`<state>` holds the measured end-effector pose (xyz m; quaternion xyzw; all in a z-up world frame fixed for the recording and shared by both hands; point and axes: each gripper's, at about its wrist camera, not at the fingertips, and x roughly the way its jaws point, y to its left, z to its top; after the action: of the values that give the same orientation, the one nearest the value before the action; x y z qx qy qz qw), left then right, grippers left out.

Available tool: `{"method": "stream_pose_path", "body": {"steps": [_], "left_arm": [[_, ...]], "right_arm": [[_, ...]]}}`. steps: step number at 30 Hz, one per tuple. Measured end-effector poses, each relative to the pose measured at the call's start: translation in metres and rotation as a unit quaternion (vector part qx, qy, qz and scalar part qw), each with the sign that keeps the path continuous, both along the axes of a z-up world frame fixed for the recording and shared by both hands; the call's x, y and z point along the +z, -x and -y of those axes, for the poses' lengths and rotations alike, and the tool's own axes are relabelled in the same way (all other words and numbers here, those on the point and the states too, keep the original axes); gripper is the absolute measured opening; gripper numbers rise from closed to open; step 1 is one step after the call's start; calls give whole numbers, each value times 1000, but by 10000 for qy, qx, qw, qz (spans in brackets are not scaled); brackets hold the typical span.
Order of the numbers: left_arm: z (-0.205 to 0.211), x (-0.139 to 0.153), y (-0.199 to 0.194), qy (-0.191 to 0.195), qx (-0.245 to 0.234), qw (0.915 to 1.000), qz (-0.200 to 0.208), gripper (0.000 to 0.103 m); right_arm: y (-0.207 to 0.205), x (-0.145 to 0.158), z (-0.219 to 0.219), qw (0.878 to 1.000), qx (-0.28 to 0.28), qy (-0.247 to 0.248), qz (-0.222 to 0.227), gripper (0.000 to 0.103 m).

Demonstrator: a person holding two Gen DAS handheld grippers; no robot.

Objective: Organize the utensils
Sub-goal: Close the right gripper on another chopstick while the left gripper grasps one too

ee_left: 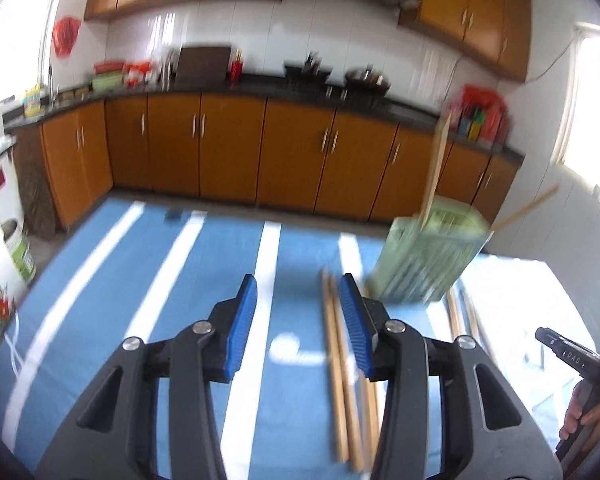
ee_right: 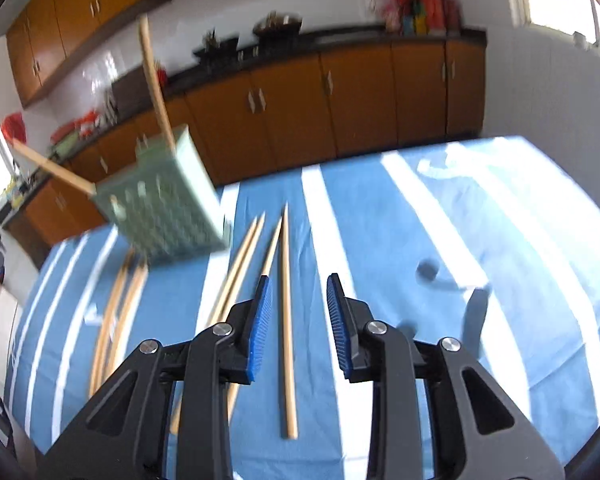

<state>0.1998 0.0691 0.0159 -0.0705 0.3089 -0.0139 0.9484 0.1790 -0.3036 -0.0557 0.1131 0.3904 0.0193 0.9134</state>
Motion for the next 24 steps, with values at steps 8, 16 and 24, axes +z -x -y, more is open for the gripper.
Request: {"method": "stream_pose_path", "body": {"steps": [8,16,24], "left_arm": [[8,-58,3,1,-395,9967,-709,43],[28,-82,-5,35,-743,9913,-1089,42],[50,-109,-13,-181,-993,9844,-1444,20]], "right_arm": [[-10,-49,-25,9973,232,388,-586,28],[-9,-51,2,9965,-333,562,-528,8],[-10,-51,11,9965,-421,482,-539,8]]}}
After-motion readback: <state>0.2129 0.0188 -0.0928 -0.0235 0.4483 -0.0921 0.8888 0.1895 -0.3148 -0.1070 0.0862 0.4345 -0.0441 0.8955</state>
